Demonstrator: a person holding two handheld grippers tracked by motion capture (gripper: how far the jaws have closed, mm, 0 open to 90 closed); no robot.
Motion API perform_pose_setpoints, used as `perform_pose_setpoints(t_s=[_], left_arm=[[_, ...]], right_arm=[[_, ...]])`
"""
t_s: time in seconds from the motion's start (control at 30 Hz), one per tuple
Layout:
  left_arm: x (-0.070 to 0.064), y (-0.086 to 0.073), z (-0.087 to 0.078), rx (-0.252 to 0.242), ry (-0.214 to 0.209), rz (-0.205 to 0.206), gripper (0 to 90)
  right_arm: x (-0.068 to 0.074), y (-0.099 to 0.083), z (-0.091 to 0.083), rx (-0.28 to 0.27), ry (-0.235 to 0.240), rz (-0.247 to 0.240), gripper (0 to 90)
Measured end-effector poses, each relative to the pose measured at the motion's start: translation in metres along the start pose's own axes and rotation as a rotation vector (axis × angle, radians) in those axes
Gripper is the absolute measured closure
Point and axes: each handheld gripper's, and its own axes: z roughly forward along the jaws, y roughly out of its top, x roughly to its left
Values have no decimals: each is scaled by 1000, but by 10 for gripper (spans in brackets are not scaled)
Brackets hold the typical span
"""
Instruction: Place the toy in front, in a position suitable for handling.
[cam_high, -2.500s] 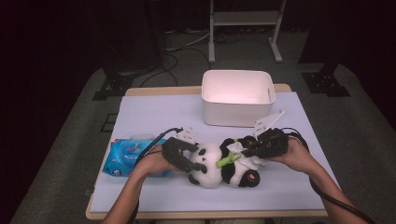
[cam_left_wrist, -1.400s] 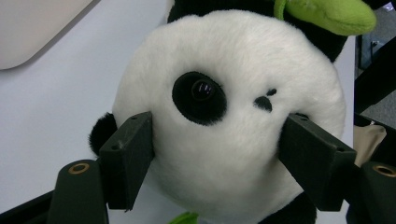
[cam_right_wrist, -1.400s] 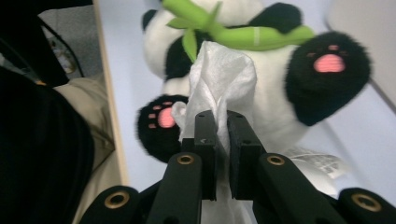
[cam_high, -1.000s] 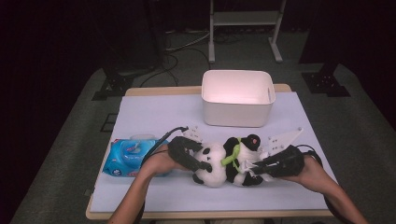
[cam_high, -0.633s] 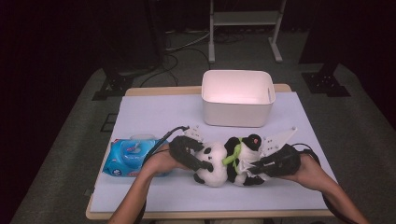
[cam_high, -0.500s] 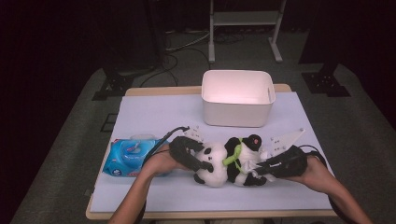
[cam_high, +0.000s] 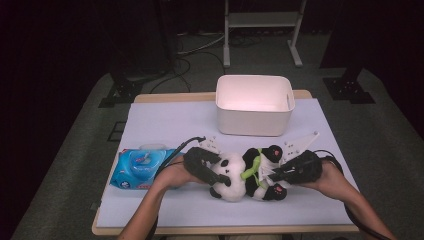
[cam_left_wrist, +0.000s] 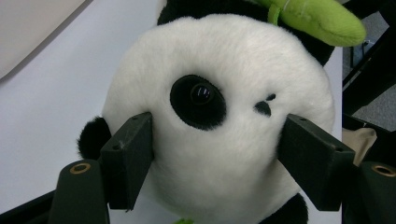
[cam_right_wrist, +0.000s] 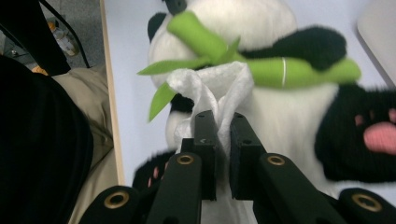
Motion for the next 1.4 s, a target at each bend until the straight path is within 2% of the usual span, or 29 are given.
perform_pose_setpoints(t_s=[0.23, 0.43, 0.6, 0.8, 0.97, 1.1, 1.2, 1.4], left_arm=[[-1, 2, 2, 8, 1, 14, 277], [-2, 1, -1, 13, 12, 22, 275], [-4, 0, -1, 9, 12, 20, 274], [-5, 2, 0, 11, 11, 30, 277], [-8, 4, 3, 0, 10, 40, 277], [-10, 5, 5, -7, 8, 43, 277], [-11, 6, 6, -6, 11, 51, 277], [-13, 5, 3, 4, 23, 68, 262]], right_arm=[[-2, 13, 12, 6, 14, -26, 830], [-1, 5, 12, 28, 21, -4, 830], [2, 2, 8, 36, 22, -12, 831], [6, 24, 8, 12, 24, -59, 832], [7, 49, 17, 27, 17, -105, 832], [7, 60, 24, 42, 22, -118, 832], [3, 58, 30, 67, 18, -106, 833], [-3, 44, 24, 67, -5, -69, 835]])
